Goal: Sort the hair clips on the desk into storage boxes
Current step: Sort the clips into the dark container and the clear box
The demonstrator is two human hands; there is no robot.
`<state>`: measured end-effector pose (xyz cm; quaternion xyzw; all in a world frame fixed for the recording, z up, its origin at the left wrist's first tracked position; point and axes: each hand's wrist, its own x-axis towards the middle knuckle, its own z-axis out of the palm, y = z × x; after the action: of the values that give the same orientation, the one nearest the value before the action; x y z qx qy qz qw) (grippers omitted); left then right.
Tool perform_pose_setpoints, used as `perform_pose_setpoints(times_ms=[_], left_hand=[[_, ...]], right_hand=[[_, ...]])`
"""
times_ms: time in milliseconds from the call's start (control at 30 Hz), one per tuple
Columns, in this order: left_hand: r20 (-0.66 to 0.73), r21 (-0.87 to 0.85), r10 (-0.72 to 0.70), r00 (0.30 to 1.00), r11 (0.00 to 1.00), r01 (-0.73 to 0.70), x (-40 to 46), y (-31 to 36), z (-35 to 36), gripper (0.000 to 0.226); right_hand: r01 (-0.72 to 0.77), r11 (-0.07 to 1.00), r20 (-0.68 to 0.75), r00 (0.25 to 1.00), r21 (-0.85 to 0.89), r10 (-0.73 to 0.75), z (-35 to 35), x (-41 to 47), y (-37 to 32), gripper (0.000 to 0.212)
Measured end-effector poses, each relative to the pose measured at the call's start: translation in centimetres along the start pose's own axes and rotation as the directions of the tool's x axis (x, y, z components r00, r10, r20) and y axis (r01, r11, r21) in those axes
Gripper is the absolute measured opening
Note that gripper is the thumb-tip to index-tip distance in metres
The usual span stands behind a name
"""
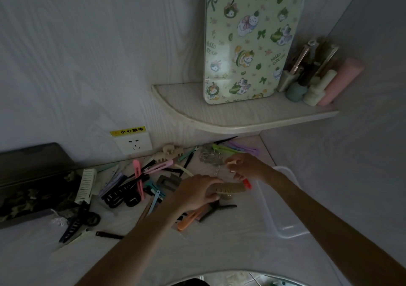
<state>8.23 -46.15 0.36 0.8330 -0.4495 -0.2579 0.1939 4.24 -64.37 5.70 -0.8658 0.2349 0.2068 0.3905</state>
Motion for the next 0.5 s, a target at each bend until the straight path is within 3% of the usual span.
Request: perform_pose_setpoints(times_ms=[200,300,500], left_hand=[[-0.347,0.009,-0.106,0.932,0.993,0.116,0.4,-0.9,0.2,0.024],[-0.359,0.004,-0.188,0.914,0.979,0.203,0.3,-2.7,-1.2,0.024],[-0.368,0.065,-0.307,0.877,0.933,0.354,-1.1,-5.0,-2.8,0.04]], right_hand=[[0.09,0.982,-0.103,0.989,-0.166,-0.108,-0.4,-1.0,0.3,0.013],[0.078,0.973,-0.107,0.989,-0.216,-0.103,-0.5,-1.1,0.6,0.016],[-0.067,0.988,0.046,0.996,-0.141,0.074,1.5,-0.2,1.9,0.021]])
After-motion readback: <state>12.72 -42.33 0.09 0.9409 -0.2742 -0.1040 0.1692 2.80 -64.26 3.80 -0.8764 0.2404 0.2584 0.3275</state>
